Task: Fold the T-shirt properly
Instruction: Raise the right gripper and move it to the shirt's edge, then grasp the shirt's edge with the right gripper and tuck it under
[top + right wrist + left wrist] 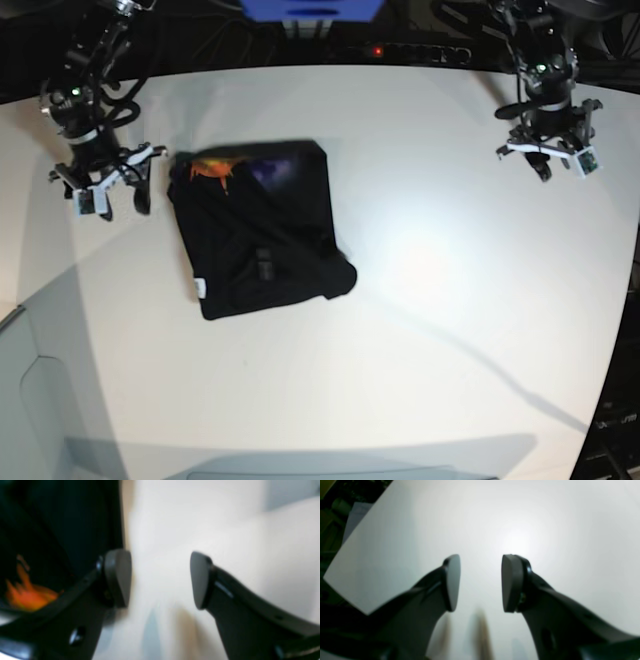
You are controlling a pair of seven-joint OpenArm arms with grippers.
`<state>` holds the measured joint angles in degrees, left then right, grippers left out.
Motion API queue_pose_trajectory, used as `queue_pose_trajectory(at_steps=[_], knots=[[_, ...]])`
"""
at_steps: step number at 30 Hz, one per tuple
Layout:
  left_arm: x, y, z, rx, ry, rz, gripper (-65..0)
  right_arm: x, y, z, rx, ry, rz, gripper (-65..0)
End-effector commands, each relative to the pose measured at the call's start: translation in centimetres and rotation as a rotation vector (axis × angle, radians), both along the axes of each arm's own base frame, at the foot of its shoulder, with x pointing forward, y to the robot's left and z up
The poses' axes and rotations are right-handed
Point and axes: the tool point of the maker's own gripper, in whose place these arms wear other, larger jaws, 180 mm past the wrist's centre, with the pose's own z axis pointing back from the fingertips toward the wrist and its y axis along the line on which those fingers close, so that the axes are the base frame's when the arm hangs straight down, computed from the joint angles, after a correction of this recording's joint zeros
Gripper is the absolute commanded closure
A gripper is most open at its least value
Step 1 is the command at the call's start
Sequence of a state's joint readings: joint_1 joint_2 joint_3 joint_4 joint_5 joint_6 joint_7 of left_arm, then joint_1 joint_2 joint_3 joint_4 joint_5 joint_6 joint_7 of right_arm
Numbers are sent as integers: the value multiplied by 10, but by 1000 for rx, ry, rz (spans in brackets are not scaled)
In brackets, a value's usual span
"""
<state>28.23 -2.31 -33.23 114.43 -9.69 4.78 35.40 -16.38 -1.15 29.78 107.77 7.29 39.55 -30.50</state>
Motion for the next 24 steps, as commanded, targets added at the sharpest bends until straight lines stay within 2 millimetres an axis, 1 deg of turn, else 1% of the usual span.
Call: queue_pose_trajectory(at_steps=[1,2,4,7,9,11,12,14,16,20,22,24], knots=[[3,2,12,29,-35,-2,-261,6,17,20,26,-73,36,-376],[3,2,12,29,-35,-2,-261,9,35,28,43,-97,68,-376],[2,2,11,29,-31,-2,-261,10,71,34,93,-116,139,-376],[-5,2,7,30,-9,-2,-261,11,118,34,144,-111,242,-376],[-6,2,7,30,-7,-3,-261,9,151,29,170,-95,308,-376],[-6,2,7,30,-7,-3,-261,8,174,19,172,-64,362,-376],[-6,2,7,30,-7,-3,-261,5,184,11,177,-37,384,-376],[-7,2,7,30,-6,-3,-261,-1,199,-2,194,3,423,-376],[-7,2,6,29,-6,-2,-261,-8,210,-17,217,50,448,-376],[-10,11,10,43,-9,22,-261,-17,227,-50,267,133,474,-376],[-10,11,10,43,-9,22,-261,-23,230,-60,290,154,474,-376],[-10,11,10,46,-9,20,-261,-28,233,-62,302,158,476,-376]])
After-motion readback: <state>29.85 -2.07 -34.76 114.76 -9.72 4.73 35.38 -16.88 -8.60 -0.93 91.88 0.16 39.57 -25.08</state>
